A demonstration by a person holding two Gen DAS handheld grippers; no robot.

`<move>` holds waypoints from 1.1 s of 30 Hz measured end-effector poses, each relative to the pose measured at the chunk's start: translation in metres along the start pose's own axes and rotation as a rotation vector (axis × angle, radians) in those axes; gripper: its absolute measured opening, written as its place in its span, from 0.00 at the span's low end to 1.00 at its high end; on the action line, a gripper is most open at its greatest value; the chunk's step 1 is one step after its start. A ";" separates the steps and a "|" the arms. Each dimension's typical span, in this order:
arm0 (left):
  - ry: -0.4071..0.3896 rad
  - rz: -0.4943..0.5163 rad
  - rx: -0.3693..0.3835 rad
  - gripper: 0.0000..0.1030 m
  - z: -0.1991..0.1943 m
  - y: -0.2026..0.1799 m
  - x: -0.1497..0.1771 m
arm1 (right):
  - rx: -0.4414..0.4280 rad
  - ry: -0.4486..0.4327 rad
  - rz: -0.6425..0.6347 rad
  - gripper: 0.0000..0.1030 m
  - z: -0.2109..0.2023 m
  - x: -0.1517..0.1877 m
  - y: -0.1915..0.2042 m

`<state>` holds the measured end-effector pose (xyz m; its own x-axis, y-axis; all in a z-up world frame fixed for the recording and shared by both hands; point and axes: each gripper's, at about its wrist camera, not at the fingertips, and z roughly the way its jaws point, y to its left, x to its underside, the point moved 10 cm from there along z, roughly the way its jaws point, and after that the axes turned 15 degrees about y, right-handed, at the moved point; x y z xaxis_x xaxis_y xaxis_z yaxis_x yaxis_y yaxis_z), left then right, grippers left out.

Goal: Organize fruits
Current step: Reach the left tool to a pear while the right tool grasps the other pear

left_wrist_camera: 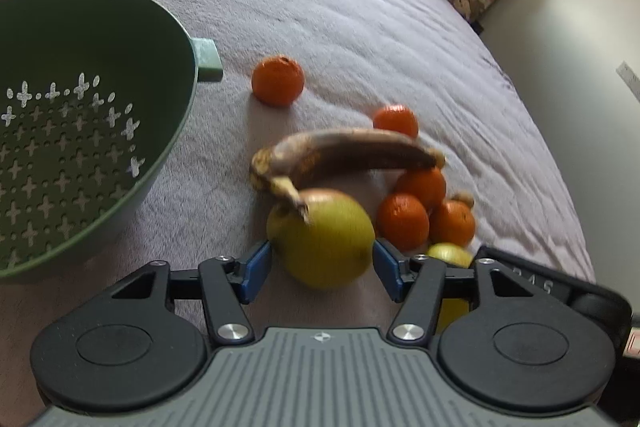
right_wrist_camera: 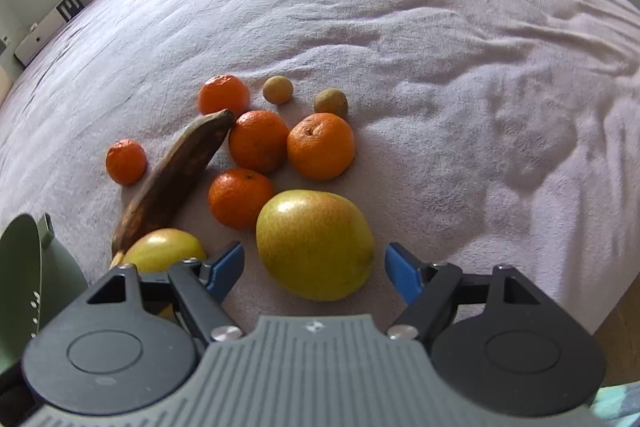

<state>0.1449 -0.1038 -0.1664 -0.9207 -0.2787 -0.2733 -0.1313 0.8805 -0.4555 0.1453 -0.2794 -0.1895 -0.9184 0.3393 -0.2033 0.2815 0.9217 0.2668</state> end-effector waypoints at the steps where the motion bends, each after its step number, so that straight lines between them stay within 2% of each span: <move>1: 0.000 -0.009 0.003 0.69 0.002 0.001 -0.002 | -0.003 0.003 0.003 0.72 0.002 -0.001 0.000; 13: 0.035 -0.062 0.076 0.76 0.022 0.005 -0.011 | -0.034 0.043 0.037 0.69 0.015 0.000 -0.004; 22: 0.052 -0.066 0.122 0.72 0.025 0.006 -0.014 | -0.043 0.042 0.028 0.63 0.016 -0.001 0.000; 33: 0.068 0.025 0.072 0.71 0.015 -0.001 -0.005 | -0.044 0.043 0.022 0.62 0.010 0.004 0.000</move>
<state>0.1556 -0.1092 -0.1772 -0.9464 -0.2279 -0.2288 -0.0830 0.8563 -0.5097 0.1448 -0.2766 -0.1996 -0.9234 0.3505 -0.1561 0.2906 0.9046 0.3119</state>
